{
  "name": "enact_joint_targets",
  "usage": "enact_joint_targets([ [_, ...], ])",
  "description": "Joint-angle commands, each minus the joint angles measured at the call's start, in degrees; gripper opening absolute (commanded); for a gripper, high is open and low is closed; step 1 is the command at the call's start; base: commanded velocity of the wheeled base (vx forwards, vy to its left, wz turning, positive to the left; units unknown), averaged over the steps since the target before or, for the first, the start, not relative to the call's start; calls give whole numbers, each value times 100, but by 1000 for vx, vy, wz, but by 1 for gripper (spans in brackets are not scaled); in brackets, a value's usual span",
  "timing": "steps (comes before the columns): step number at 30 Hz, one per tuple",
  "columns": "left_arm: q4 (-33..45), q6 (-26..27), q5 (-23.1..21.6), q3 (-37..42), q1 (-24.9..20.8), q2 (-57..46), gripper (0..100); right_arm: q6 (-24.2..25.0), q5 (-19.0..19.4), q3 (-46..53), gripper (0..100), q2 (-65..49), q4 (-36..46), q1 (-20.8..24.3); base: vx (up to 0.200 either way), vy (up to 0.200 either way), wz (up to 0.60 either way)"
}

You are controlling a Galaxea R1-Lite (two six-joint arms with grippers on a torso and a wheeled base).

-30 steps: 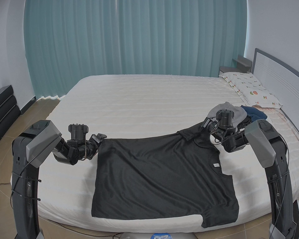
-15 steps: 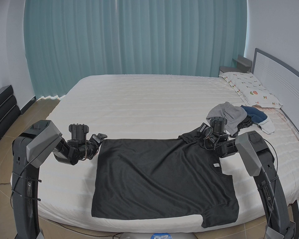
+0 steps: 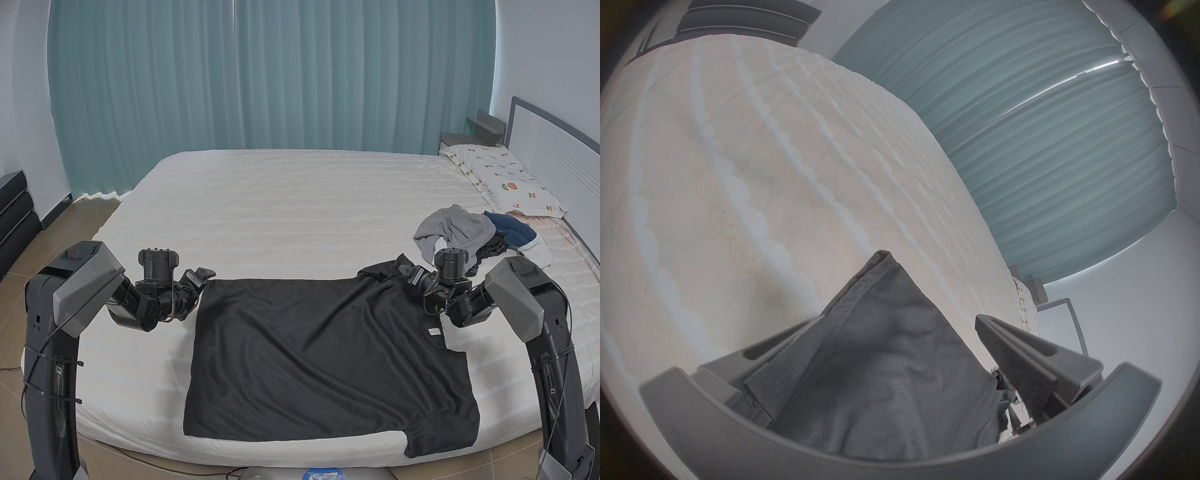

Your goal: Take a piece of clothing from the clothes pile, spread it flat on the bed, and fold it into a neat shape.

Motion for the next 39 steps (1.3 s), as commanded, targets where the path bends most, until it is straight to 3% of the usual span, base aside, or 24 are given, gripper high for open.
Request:
enact_joint_targets([
  [1, -1, -3, -1, 0, -2, 5, 100, -71, 847, 1426, 100, -1094, -459, -421, 0, 0, 0],
  [11, -1, 6, -1, -9, -2, 14, 100, -80, 1075, 1760, 100, -1033, -415, -702, 0, 0, 0],
  [23, -1, 6, -1, -18, -2, 40, 100, -80, 1049, 1831, 100, -505, -424, -588, 0, 0, 0],
  [24, -1, 6, -1, -18, -2, 40, 100, -80, 1031, 1787, 0, -444, -459, -588, 0, 0, 0],
  [32, -1, 85, -1, -18, -2, 49, 100, -27, 943, 1532, 0, -435, -477, -667, 0, 0, 0],
  [39, -1, 94, -1, -18, -2, 49, 100, 8, 328, 925, 0, -400, -503, -738, 0, 0, 0],
])
